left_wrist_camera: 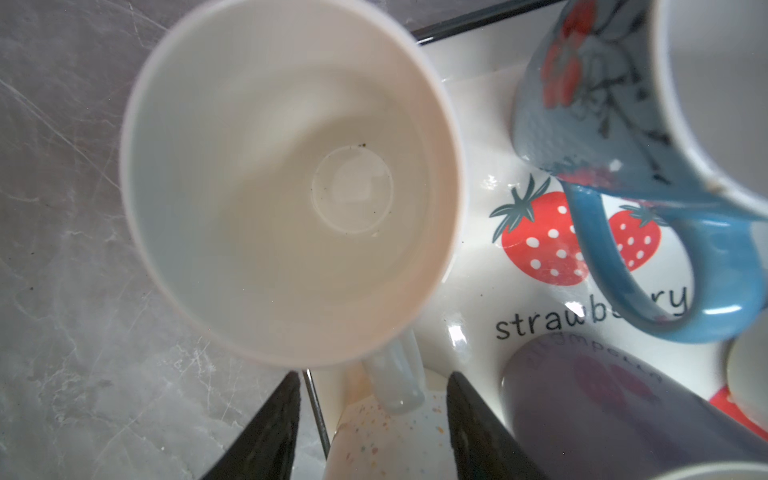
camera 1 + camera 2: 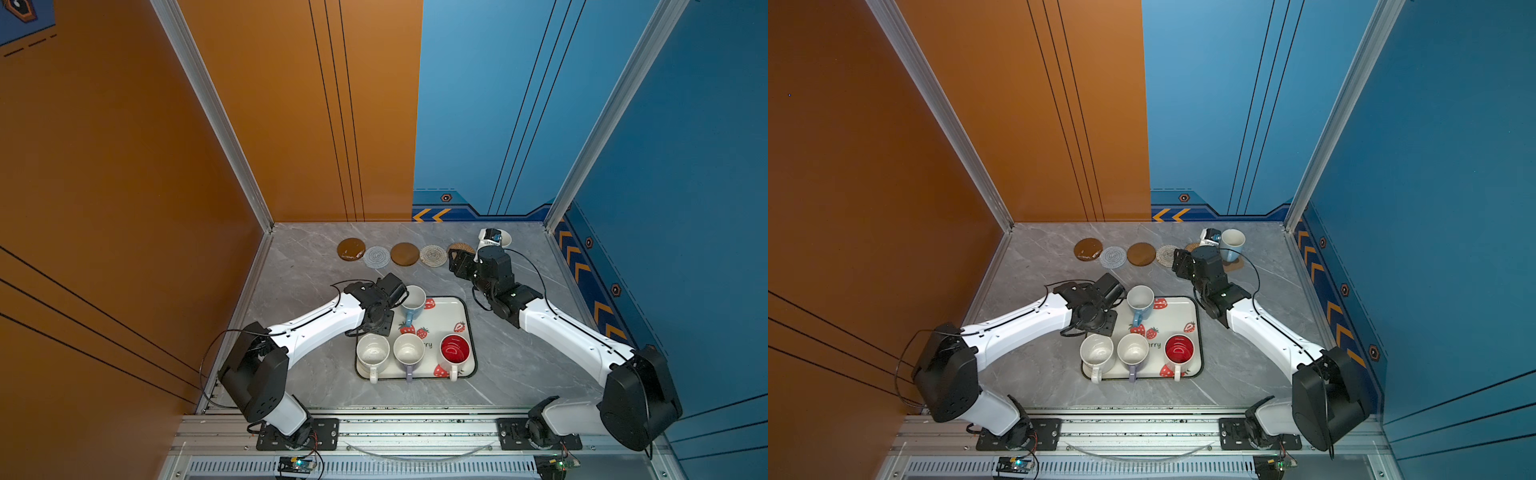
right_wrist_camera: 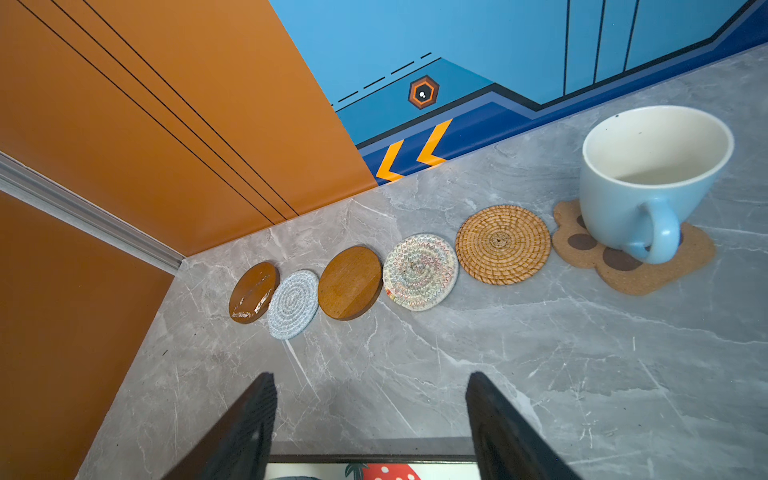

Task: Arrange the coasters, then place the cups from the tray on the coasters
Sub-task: 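Lower the left gripper into the white mug and grip its rim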

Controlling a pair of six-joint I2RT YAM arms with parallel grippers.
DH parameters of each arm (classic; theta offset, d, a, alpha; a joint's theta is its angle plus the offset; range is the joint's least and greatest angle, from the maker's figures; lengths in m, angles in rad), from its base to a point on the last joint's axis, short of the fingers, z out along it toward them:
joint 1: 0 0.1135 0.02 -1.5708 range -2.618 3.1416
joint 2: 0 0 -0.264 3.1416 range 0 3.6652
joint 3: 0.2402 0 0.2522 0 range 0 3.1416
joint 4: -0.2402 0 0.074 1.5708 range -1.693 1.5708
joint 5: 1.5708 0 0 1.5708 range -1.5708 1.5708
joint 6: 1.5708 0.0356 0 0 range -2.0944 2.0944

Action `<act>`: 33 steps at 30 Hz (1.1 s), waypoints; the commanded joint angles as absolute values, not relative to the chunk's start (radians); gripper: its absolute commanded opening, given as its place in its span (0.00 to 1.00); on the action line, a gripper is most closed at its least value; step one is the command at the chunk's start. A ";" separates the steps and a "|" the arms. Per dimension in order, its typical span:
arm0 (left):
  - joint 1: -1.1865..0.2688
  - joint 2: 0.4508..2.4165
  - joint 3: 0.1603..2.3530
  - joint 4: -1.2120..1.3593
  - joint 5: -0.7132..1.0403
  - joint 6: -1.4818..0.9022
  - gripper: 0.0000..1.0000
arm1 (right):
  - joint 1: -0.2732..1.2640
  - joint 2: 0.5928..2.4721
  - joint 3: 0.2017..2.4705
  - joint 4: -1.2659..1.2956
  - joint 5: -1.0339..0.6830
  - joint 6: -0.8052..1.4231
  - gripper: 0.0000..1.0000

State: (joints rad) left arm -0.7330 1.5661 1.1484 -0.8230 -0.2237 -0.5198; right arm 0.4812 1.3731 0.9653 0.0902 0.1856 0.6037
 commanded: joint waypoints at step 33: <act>-0.698 1.666 1.214 -0.791 -0.261 -0.543 0.00 | 0.456 1.411 0.967 0.107 0.123 0.630 0.70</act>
